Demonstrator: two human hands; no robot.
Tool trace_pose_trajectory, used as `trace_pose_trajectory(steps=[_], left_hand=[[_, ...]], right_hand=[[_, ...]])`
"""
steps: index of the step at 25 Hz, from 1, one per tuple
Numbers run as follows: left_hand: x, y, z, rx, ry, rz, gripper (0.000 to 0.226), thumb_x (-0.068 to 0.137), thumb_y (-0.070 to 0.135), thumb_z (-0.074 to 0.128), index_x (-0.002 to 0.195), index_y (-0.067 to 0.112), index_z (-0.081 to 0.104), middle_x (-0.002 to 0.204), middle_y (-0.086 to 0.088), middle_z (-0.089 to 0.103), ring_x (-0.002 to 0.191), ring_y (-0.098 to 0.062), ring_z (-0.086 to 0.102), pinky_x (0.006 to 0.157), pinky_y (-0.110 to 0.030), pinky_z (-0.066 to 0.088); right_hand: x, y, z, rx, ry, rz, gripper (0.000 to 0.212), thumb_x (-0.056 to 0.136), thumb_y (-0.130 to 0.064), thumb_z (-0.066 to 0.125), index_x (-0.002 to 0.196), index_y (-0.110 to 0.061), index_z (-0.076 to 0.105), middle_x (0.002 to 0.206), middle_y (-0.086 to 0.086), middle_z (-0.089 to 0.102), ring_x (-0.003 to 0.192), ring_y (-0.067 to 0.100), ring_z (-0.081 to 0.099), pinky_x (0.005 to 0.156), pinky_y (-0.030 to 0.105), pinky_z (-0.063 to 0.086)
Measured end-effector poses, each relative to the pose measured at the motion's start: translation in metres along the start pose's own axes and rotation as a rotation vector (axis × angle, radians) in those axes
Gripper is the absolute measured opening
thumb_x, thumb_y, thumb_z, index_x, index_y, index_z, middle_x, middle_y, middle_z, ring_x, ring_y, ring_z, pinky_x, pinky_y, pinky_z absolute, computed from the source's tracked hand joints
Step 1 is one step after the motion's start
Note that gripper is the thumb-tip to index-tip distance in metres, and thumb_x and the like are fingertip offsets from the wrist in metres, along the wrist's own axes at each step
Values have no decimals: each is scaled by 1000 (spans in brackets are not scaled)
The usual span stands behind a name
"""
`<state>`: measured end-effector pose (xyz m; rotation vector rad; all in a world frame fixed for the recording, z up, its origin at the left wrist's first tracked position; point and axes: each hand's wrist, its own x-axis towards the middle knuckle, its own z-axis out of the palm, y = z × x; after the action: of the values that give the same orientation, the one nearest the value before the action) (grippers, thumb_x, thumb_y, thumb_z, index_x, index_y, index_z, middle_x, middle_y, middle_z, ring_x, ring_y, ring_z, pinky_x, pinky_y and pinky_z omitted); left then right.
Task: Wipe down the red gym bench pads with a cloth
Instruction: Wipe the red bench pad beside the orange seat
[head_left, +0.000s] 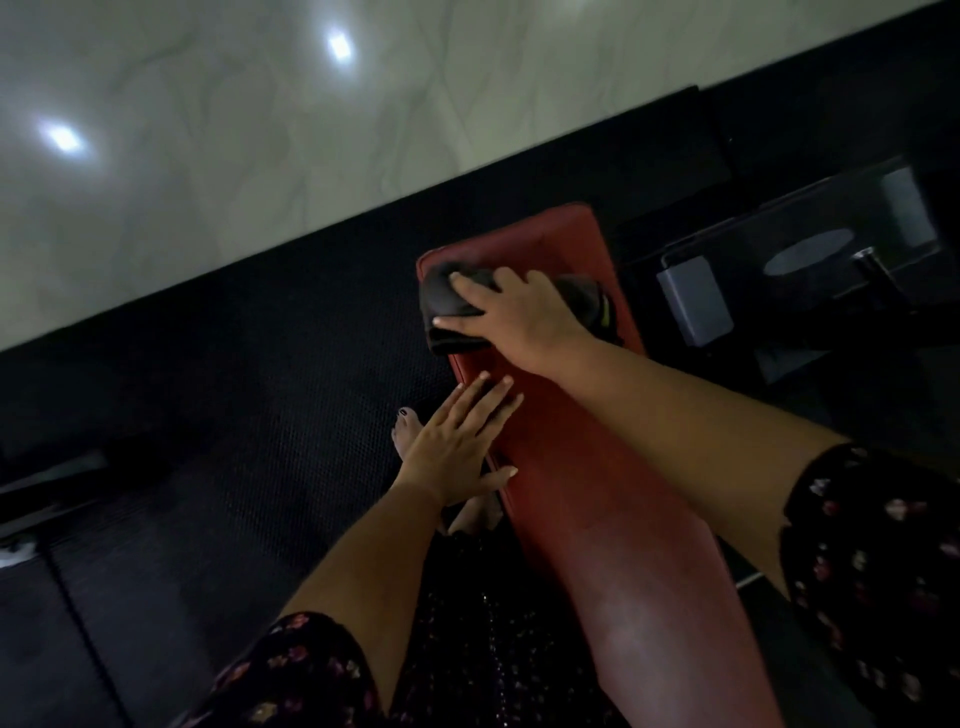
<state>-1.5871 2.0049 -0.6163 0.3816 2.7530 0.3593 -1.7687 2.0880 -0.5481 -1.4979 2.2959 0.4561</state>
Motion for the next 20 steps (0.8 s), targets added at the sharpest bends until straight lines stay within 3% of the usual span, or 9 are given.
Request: trace_pose_trajectory(steps=[4, 8, 10, 14, 18, 20], left_hand=[[12, -4, -3, 33, 14, 134, 94, 86, 71, 35, 155, 26, -11, 161, 3, -12, 148, -21, -19, 120, -38, -13], [34, -13, -15, 39, 38, 86, 102, 79, 78, 37, 155, 22, -3, 162, -3, -4, 149, -24, -10, 121, -41, -6], [44, -23, -21, 42, 4, 64, 111, 75, 84, 36, 155, 22, -10, 162, -3, -13, 149, -24, -15, 121, -43, -7], [57, -37, -25, 1, -126, 53, 123, 66, 93, 36, 148, 26, -28, 154, -2, -35, 141, -21, -35, 117, -42, -20], [58, -37, -23, 14, -144, 34, 123, 66, 93, 34, 148, 26, -28, 153, -2, -36, 142, -22, -34, 116, -41, -23], [57, -37, -24, 7, -122, 54, 118, 68, 92, 28, 148, 27, -29, 154, -2, -34, 145, -23, -29, 117, -42, -20]], right_hand=[[18, -2, -7, -123, -7, -175, 57, 101, -22, 40, 148, -48, 21, 161, 2, 9, 126, 36, 36, 88, 45, 38], [-13, 40, 15, 63, 17, 146, 63, 98, -20, 42, 146, -54, 18, 161, 3, 12, 121, 37, 39, 91, 46, 40], [-38, 66, 33, 106, 16, 270, 70, 93, -20, 53, 146, -54, 21, 160, 5, 17, 115, 38, 43, 87, 47, 44], [-65, 103, 52, 143, -48, 414, 79, 88, -21, 62, 147, -53, 19, 159, 7, 17, 111, 38, 43, 82, 47, 46], [-45, 104, 46, 376, -15, 635, 74, 91, -20, 59, 147, -50, 21, 159, 8, 15, 119, 39, 40, 87, 48, 47], [-24, 96, 31, 375, -5, 648, 72, 92, -21, 57, 147, -50, 22, 159, 8, 16, 122, 40, 38, 90, 48, 45]])
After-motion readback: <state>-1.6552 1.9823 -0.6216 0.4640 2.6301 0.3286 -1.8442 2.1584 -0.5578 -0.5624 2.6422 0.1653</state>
